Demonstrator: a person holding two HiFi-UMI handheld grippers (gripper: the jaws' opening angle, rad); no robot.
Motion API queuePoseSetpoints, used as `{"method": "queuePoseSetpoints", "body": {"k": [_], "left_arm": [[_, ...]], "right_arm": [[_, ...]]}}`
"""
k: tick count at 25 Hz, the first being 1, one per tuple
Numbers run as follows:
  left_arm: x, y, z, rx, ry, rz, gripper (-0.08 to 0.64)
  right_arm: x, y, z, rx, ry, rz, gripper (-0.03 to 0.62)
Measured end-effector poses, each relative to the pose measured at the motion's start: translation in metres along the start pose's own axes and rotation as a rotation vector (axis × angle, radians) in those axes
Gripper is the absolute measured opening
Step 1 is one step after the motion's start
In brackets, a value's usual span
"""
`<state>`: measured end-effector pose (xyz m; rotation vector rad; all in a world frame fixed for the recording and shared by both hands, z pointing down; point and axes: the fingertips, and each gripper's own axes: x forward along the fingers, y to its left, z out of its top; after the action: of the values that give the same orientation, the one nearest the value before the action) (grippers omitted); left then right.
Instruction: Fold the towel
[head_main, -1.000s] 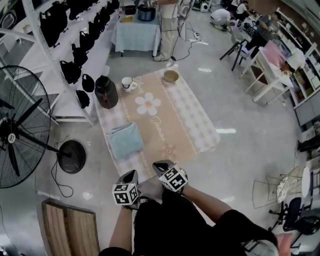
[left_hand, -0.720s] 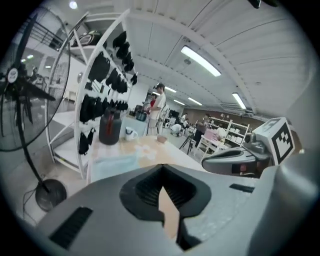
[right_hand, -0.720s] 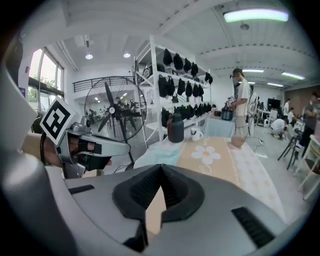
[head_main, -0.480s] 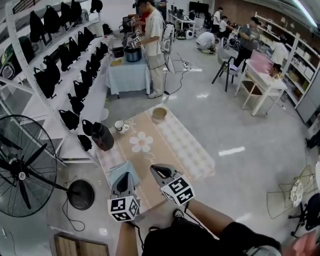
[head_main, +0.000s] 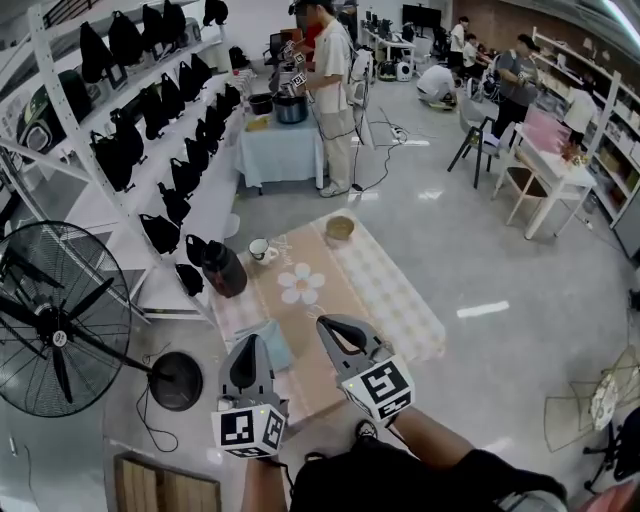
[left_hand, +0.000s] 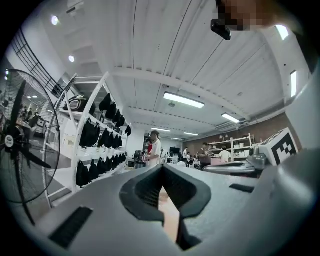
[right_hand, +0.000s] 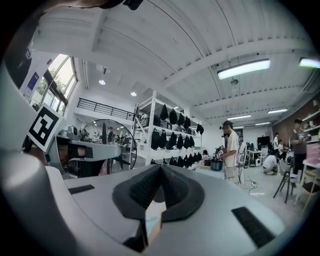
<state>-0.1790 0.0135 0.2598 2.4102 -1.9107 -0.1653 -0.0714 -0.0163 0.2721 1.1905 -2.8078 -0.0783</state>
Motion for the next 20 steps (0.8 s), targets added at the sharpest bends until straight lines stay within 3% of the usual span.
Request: {"method": "queuePoseSetpoints", "body": {"k": [8, 20], "left_arm": [[-0.007, -0.001, 0.009, 0.052, -0.016, 0.021, 0.005], [-0.006, -0.007, 0.007, 0.046, -0.016, -0.024, 0.005]], "right_arm": [[-0.002, 0.004, 0.014, -0.049, -0.029, 0.026, 0.002], [-0.008, 0.002, 0.020, -0.079, -0.035, 0.004, 0.000]]}}
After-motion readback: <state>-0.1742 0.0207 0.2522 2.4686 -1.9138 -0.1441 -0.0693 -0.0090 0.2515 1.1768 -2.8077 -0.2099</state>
